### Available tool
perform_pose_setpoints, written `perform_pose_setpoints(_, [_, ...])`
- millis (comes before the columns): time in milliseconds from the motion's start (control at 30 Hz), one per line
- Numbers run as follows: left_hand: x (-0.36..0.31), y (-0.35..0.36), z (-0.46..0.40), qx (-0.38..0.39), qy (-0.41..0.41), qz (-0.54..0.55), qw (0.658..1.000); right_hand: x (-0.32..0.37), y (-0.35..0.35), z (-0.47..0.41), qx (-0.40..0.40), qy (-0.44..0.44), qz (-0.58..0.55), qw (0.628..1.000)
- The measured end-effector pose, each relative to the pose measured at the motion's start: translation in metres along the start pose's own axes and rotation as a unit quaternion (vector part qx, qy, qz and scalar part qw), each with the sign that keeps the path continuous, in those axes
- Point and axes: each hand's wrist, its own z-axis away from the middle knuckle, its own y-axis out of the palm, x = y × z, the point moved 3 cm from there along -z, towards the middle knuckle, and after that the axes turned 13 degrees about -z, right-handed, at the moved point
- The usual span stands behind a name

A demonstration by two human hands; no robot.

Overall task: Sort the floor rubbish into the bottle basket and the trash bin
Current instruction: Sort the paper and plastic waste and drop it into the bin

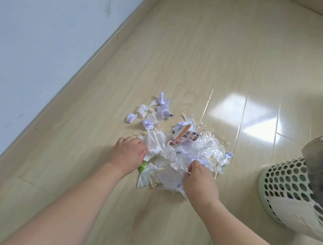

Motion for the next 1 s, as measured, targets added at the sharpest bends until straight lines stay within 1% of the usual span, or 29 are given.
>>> perform_pose_setpoints(67, [0.001,-0.003,0.005,0.002,-0.002,0.022,1.0,0.0,0.001,0.002,0.0,-0.002,-0.007,1.0])
perform_pose_setpoints(167, [0.008,-0.005,0.013,0.0,-0.015,0.049,0.999,0.0,0.005,0.001,0.013,-0.003,0.02,1.0])
perform_pose_setpoints(233, [0.012,-0.007,0.016,-0.012,-0.034,0.06,0.998,0.0,0.006,-0.002,0.008,-0.002,0.031,0.999])
perform_pose_setpoints(433, [0.017,-0.005,0.022,-0.019,-0.075,0.136,0.988,-0.001,0.009,-0.007,0.003,-0.015,0.007,1.0])
perform_pose_setpoints(500, [0.015,-0.008,0.024,-0.025,-0.115,0.216,0.969,-0.003,0.008,-0.008,0.005,-0.021,-0.013,1.0])
perform_pose_setpoints(600, [0.014,-0.012,0.027,-0.001,-0.204,0.354,0.913,-0.005,0.005,-0.007,0.017,-0.024,-0.053,0.998])
perform_pose_setpoints(667, [0.016,-0.012,0.028,0.017,-0.241,0.399,0.884,-0.005,0.0,-0.006,0.013,-0.028,-0.068,0.997])
perform_pose_setpoints(700, [0.017,-0.013,0.029,0.024,-0.251,0.41,0.877,-0.006,-0.003,-0.003,0.009,-0.028,-0.076,0.997])
perform_pose_setpoints(767, [0.016,-0.021,0.034,0.04,-0.259,0.413,0.872,-0.005,-0.013,0.006,0.003,-0.025,-0.095,0.995])
perform_pose_setpoints(867, [0.011,-0.045,0.039,0.063,-0.252,0.407,0.875,0.002,-0.034,0.023,-0.009,-0.026,-0.118,0.993])
perform_pose_setpoints(1000, [-0.014,-0.118,0.042,0.079,-0.203,0.401,0.89,0.007,-0.086,0.067,-0.05,-0.055,-0.155,0.985])
